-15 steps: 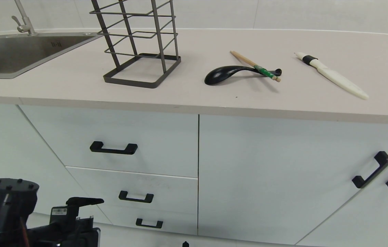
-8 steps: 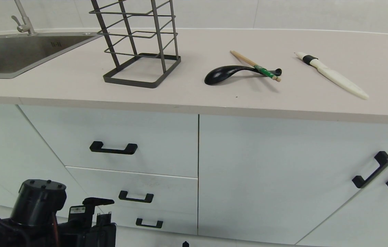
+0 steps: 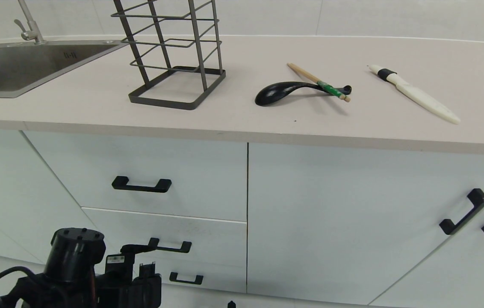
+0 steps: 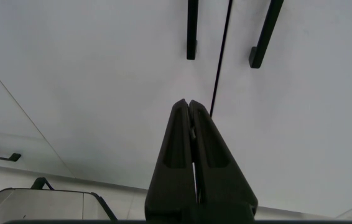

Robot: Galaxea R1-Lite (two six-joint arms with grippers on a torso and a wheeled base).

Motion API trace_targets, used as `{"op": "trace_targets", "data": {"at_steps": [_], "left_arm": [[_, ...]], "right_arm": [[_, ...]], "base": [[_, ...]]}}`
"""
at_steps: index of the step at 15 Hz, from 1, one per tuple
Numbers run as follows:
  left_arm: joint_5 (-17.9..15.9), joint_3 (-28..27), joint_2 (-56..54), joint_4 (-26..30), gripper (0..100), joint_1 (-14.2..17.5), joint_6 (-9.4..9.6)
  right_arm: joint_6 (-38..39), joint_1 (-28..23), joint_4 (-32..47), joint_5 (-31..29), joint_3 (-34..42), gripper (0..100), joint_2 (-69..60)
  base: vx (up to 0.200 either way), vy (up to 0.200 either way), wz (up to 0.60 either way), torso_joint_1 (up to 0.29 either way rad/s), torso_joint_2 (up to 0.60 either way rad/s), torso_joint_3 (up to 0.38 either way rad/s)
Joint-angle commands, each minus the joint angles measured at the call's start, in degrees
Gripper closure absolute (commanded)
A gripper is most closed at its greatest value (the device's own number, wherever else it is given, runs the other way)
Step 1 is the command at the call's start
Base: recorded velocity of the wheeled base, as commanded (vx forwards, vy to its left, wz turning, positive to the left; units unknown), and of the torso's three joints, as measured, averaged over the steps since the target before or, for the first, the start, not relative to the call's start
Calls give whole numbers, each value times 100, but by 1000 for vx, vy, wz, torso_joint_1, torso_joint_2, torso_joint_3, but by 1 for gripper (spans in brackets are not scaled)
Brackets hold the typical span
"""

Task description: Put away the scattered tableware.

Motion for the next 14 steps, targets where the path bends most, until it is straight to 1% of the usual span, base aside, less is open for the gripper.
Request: {"op": "trace_targets", "data": {"at_steps": [1,2,3,4,5,7,8,10,12,14], "left_arm": [[49,72,649,-505,0,-74,-10],[128,107,799,-743,0,-135,-19],[269,151,1142,-1252,0,-249,-124],[278,160,1186,-1305,0,-267,-142],[330,327,1651,-1885,0,-434,-449],[541,529,1950,-2500,0,-495,-537],[550,529,2003,-2703,0,-487,-555],[568,529,2091,-2782,0,-478,-687],[576,485,2179,-2834,0,-416,-687],[568,292,2284,-3081,0,-284,-687]], "right_arm": [[-2,2,-1,4,0,100,7],[-2,2,-1,4,0,100,7],[-2,2,-1,4,0,100,7],[-2,2,-1,4,0,100,7],[-2,2,-1,4,0,100,7],[-2,2,-1,4,0,100,7],[-2,2,-1,4,0,100,7],[-2,2,-1,4,0,100,7],[-2,2,-1,4,0,100,7],[-2,-7,-1,4,0,100,7]], "base": [[0,0,0,0,0,0],[0,0,0,0,0,0],[0,0,0,0,0,0],[0,0,0,0,0,0],[0,0,0,0,0,0],[0,0,0,0,0,0],[0,0,0,0,0,0],[0,0,0,0,0,0],[0,0,0,0,0,0],[0,0,0,0,0,0]]}}
